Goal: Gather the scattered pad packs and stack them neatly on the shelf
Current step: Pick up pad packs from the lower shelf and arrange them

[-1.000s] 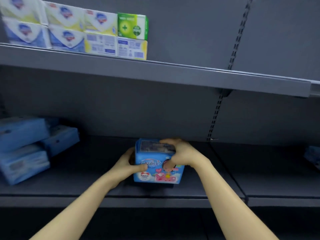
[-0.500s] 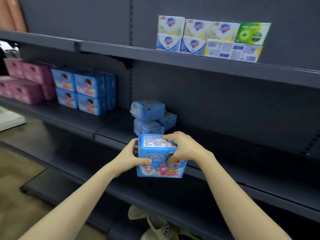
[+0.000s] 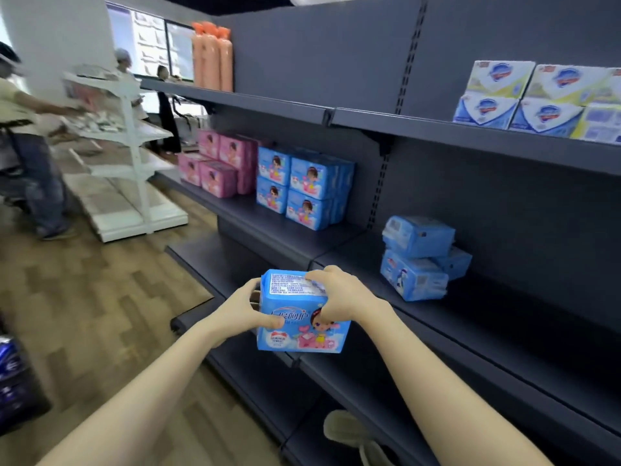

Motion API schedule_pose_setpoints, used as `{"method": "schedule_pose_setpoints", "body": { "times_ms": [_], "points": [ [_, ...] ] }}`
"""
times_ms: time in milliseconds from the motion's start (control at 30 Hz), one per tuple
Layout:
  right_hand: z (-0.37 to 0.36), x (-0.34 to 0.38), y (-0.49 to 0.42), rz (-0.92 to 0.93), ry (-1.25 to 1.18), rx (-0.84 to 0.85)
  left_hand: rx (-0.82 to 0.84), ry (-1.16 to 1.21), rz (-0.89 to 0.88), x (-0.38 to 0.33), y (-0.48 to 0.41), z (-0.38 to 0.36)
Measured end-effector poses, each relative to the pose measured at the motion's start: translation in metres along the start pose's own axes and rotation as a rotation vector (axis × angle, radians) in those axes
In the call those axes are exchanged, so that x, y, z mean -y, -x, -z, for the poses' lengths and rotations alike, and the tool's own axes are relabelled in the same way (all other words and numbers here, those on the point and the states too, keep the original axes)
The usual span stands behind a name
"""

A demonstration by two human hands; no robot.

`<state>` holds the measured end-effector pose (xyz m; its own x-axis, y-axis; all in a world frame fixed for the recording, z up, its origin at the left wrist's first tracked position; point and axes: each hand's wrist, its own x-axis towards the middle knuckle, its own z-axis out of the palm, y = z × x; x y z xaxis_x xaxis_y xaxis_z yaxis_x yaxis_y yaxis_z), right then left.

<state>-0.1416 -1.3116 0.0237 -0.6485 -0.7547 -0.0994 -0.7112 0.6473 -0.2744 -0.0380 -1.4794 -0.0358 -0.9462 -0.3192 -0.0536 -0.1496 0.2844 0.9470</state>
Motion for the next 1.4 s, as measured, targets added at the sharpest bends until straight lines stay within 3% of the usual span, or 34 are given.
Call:
{"method": "schedule_pose_setpoints", "body": {
  "times_ms": [367,700,1400],
  "points": [
    [-0.034,0.068,-0.077,0.273,0.026,0.041,-0.251,0.013,0.103,0.049,0.013,0.087],
    [-0.039,0.096,-0.172,0.422,0.005,0.100,-0.421,0.035,0.187,0.066,-0.027,0.136],
    [-0.031,0.118,-0.326,0.463,-0.031,0.075,-0.495,0.143,0.216,0.092,-0.137,0.211]
  ]
}}
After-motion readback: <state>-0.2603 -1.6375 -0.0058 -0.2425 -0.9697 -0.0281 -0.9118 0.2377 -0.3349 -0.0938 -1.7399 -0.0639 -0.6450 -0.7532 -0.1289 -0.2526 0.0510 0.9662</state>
